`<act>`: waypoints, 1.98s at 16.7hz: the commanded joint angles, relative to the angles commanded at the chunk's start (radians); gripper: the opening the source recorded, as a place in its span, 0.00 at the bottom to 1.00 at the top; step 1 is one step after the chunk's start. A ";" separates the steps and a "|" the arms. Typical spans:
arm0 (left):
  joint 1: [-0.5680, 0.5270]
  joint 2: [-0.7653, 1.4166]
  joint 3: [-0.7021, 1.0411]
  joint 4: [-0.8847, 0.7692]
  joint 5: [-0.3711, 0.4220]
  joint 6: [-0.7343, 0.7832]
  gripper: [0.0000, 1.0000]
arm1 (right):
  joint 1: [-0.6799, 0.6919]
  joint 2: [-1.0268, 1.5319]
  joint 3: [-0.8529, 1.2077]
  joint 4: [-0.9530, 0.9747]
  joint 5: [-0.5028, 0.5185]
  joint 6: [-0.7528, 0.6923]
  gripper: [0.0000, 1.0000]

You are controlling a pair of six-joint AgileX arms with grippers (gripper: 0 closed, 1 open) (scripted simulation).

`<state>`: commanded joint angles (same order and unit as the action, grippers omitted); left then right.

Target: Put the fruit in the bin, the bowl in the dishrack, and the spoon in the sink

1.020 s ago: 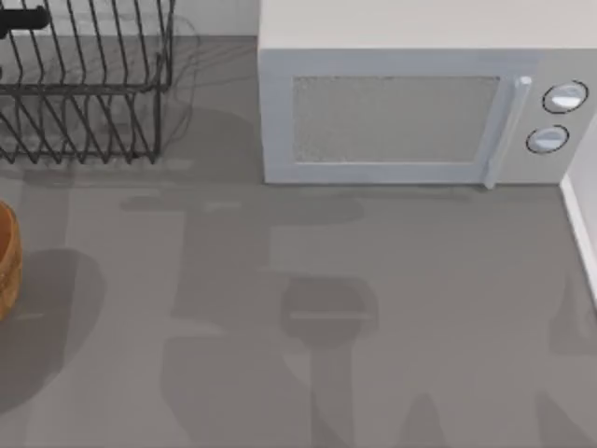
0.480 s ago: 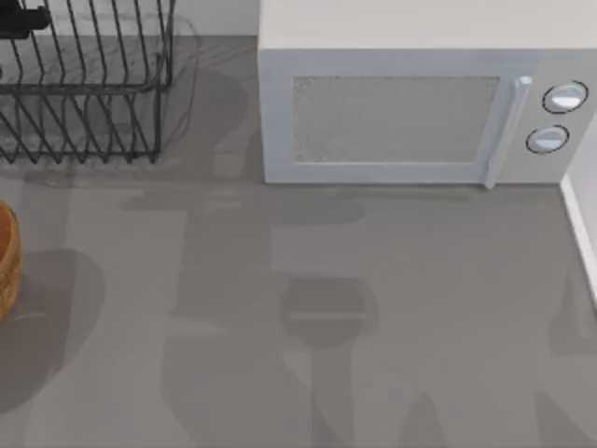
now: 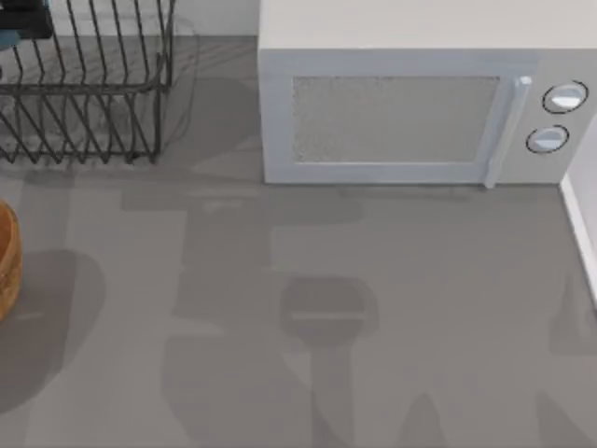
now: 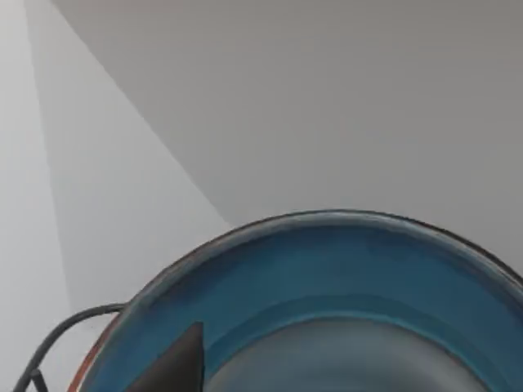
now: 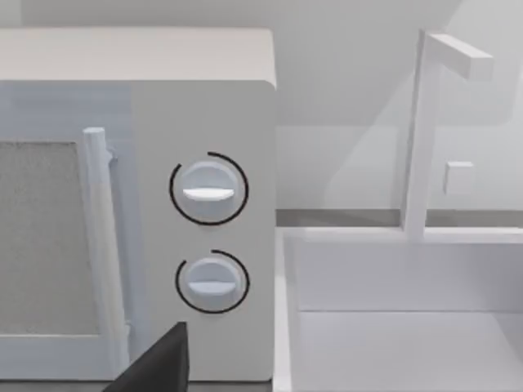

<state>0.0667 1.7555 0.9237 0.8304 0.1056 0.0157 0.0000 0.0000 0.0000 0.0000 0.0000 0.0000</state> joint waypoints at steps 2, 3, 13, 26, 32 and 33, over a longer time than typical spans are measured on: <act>0.000 0.000 0.000 0.000 0.000 0.000 1.00 | 0.000 0.000 0.000 0.000 0.000 0.000 1.00; 0.002 0.000 0.000 0.000 0.000 0.000 1.00 | 0.000 0.000 0.000 0.000 0.000 0.000 1.00; -0.014 -0.466 -0.229 -0.206 -0.027 -0.005 1.00 | 0.000 0.000 0.000 0.000 0.000 0.000 1.00; -0.060 -1.629 -0.838 -0.753 -0.096 -0.015 1.00 | 0.000 0.000 0.000 0.000 0.000 0.000 1.00; -0.067 -1.756 -0.924 -0.830 -0.106 -0.016 1.00 | 0.000 0.000 0.000 0.000 0.000 0.000 1.00; -0.067 -1.756 -0.924 -0.830 -0.106 -0.016 1.00 | 0.000 0.000 0.000 0.000 0.000 0.000 1.00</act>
<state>0.0000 0.0000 0.0000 0.0000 0.0000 0.0000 0.0000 0.0000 0.0000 0.0000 0.0000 0.0000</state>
